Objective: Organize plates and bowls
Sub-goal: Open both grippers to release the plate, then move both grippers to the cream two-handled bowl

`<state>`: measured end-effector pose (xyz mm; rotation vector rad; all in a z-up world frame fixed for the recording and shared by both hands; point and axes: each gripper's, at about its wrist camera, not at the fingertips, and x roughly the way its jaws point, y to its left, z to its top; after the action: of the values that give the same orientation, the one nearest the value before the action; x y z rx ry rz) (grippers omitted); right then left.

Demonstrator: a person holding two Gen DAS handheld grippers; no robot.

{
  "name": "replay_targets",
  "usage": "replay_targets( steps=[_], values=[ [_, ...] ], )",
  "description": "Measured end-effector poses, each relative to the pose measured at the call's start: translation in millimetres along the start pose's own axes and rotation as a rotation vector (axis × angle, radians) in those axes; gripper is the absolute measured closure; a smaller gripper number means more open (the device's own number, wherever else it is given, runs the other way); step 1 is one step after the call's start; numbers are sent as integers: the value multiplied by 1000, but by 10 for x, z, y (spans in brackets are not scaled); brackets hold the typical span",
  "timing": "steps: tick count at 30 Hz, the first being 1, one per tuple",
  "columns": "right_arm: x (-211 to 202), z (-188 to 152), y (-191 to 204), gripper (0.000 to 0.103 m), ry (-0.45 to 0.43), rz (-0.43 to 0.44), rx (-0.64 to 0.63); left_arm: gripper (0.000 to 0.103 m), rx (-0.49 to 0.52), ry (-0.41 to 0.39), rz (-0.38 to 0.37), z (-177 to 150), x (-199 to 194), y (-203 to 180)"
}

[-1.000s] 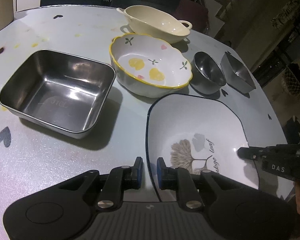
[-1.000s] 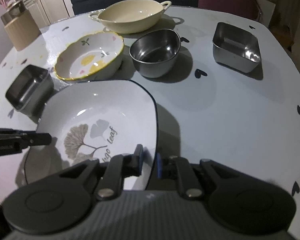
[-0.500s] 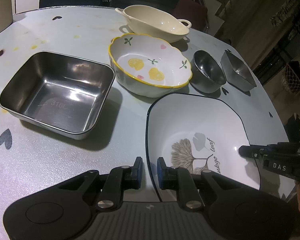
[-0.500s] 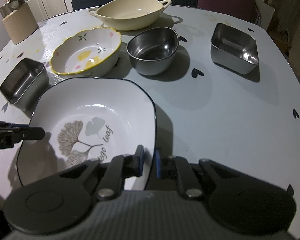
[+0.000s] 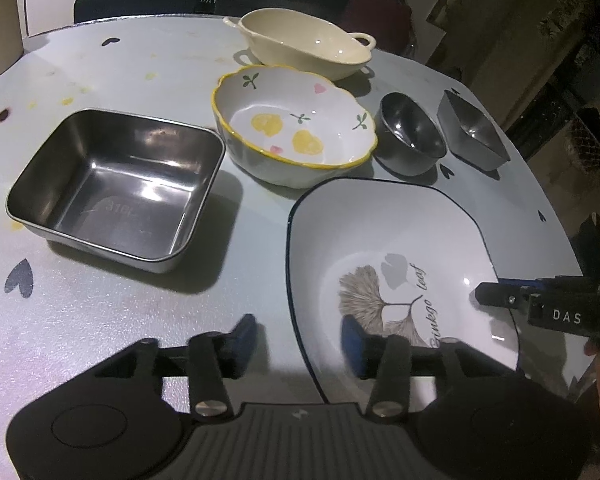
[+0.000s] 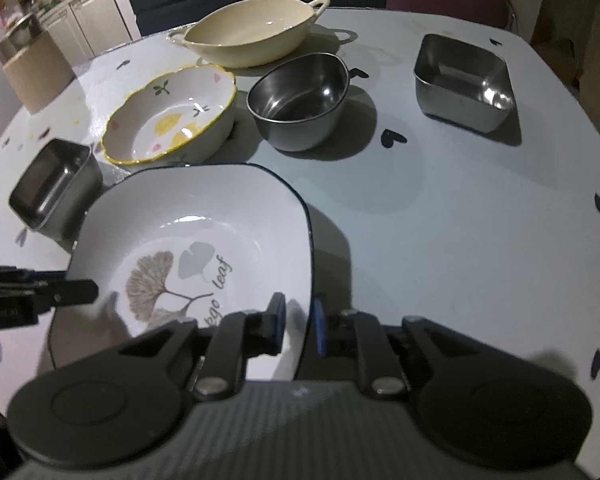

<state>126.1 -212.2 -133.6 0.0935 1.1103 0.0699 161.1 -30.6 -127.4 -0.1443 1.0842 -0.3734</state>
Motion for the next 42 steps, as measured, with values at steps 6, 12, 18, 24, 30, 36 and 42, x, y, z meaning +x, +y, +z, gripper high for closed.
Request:
replay_targets(
  steps=[6,12,18,24,30,36,42],
  values=[
    [-153,-83,6,45,-38,25,-3,27,20,-19,-5,-51,-125,-55],
    [-310,-162,-95,15,-77,35,16,3,49,-61,-9,-60,-304,-99],
    [-475,-194,-160,0,-143,17,30,0,65,-113,-6,24,-478,-153],
    [-713,-55,-124,0,-254,-1,15,0,114,-210,4,282,-733,-299],
    [-844,234,-111,0,-354,-3,43,0,132,-287,6,613,-881,-362],
    [-854,649,-37,0,-436,37,64,0,130,-347,30,1056,-910,-350],
    [-736,1094,74,0,-492,57,60,0,34,-383,33,1467,-773,-197]
  ],
)
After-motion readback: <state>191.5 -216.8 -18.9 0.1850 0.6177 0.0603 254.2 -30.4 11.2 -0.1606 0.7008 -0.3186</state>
